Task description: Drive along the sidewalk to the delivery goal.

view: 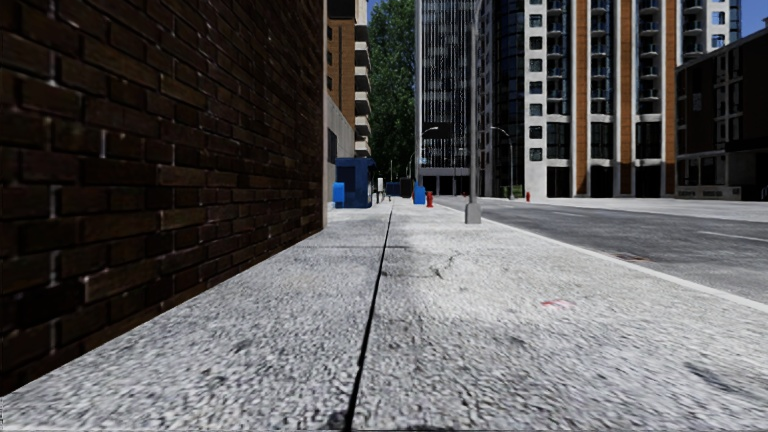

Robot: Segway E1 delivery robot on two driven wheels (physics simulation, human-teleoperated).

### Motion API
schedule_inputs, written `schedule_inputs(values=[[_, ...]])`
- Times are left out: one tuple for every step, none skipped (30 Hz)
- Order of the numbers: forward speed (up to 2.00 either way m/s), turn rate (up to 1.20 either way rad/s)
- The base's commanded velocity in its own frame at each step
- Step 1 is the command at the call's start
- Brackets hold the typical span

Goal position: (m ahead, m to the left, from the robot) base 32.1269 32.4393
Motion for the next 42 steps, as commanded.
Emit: schedule_inputs(values=[[2.00,0.00],[2.00,0.00],[2.00,0.00],[2.00,0.00],[2.00,0.00],[2.00,0.00],[2.00,0.00],[2.00,0.00],[2.00,0.00],[2.00,0.00],[2.00,0.00],[2.00,0.00],[2.00,0.00],[2.00,0.00],[2.00,0.00],[2.00,0.00],[2.00,0.00],[2.00,0.00],[2.00,0.00],[2.00,0.00],[2.00,0.00],[2.00,0.00],[2.00,0.00],[2.00,0.00],[2.00,0.00],[2.00,0.00],[2.00,0.00],[2.00,0.00],[2.00,0.00],[2.00,0.00],[2.00,0.00],[2.00,0.00],[2.00,0.00],[2.00,0.00],[2.00,0.00],[2.00,0.00],[2.00,0.00],[2.00,0.00],[2.00,0.00],[2.00,0.00],[2.00,0.00],[2.00,0.00]])
